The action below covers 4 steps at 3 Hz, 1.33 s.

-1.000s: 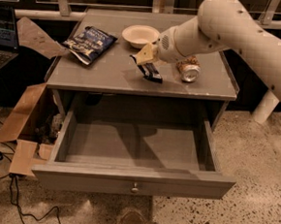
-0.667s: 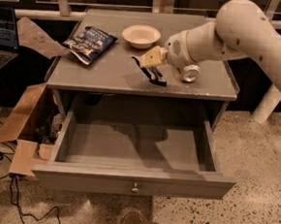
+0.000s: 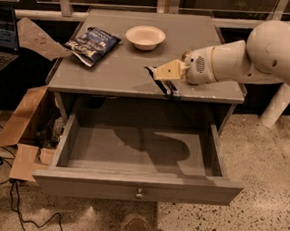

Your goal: Place rxbar blueberry into top drawer

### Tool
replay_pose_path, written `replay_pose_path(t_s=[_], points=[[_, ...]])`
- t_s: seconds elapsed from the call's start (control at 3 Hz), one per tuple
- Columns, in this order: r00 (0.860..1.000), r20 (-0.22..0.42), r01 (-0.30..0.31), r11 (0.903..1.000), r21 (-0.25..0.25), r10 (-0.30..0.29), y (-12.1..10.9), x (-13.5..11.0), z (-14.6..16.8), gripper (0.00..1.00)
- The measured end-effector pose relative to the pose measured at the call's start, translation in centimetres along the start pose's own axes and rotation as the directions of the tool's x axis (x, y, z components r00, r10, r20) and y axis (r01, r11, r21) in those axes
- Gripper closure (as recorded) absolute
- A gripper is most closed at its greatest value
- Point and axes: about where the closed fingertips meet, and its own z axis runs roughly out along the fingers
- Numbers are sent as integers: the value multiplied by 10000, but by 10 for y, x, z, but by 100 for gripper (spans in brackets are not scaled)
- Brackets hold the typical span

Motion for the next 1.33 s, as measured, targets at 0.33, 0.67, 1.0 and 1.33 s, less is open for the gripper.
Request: replay_pose_path(t_s=[0.33, 0.67, 1.0, 1.33], points=[[9995, 241, -211, 9998, -48, 212, 3, 14, -11, 100], [9968, 527, -605, 9980, 172, 595, 5, 26, -20, 100], [9856, 961, -1444, 9883, 482, 1393, 4, 40, -16, 100], [9873, 926, -1334, 9902, 415, 1291, 7, 38, -14, 100]])
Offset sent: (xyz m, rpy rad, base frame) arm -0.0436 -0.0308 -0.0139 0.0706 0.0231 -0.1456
